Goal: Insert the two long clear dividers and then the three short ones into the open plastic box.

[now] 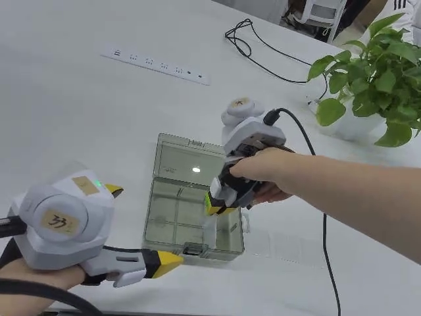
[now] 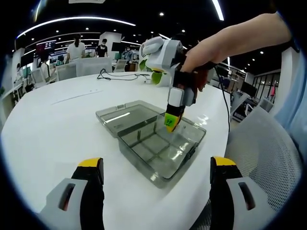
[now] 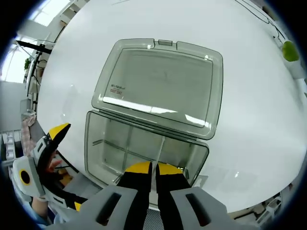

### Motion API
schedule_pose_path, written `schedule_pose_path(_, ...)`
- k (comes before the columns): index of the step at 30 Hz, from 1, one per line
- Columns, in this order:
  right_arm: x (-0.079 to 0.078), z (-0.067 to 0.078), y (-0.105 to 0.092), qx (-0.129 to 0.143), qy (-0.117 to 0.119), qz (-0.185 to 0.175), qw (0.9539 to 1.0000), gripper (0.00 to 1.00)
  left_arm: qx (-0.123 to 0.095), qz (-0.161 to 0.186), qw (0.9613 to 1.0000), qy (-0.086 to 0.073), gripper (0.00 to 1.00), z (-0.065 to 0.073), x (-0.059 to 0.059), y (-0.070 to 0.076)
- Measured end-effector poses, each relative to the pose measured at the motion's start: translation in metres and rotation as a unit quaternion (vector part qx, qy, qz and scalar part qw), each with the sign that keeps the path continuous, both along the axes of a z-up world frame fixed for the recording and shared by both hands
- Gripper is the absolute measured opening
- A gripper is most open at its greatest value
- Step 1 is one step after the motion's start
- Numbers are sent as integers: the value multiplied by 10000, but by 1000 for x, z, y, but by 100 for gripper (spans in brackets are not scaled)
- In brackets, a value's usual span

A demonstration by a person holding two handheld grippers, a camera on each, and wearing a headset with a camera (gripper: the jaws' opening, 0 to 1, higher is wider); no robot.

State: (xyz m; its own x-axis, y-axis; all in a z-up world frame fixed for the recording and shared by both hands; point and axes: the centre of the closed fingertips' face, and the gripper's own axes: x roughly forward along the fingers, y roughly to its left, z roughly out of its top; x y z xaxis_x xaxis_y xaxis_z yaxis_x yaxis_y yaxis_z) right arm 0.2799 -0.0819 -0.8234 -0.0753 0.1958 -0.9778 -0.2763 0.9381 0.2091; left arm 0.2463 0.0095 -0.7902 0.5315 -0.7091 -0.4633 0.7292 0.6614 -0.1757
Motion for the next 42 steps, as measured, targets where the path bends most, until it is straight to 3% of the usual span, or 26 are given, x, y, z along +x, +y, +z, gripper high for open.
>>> schedule_pose_path(9, 5, -2, -1, 258, -99, 152, 9995, 9, 52, -24, 10000, -9, 94, 1, -1, 1)
schedule_pose_path(14, 4, -4, -2, 375, -167, 251, 9988, 22, 62, -29, 10000, 12, 94, 0, -2, 0)
schedule_pose_path(15, 8, -4, -1, 450, -337, 335, 9979, 23, 65, -34, 10000, 14, 94, 0, -3, 0)
schedule_pose_path(19, 7, -4, -2, 537, -385, 356, 9972, 37, 81, -49, 10000, 22, 94, 0, -4, -1)
schedule_pose_path(24, 8, -1, 4, 830, -521, 309, 9947, 48, 93, -47, 9999, 19, 94, 1, -5, -2)
schedule_pose_path(31, 10, 10, 18, 1237, -834, 418, 9879, 71, 121, -41, 9999, 19, 94, 2, -5, -1)
schedule_pose_path(35, 10, 14, 17, 1191, -1127, 848, 9828, 74, 138, -30, 9999, 27, 94, 3, -5, 0)
schedule_pose_path(37, 10, 19, 19, 1283, -1236, 824, 9806, 79, 153, -31, 9999, 23, 94, 3, -6, 0)
schedule_pose_path(42, 14, 32, 23, 1575, -1611, 959, 9696, 86, 155, -28, 9999, 46, 94, 4, -6, 0)
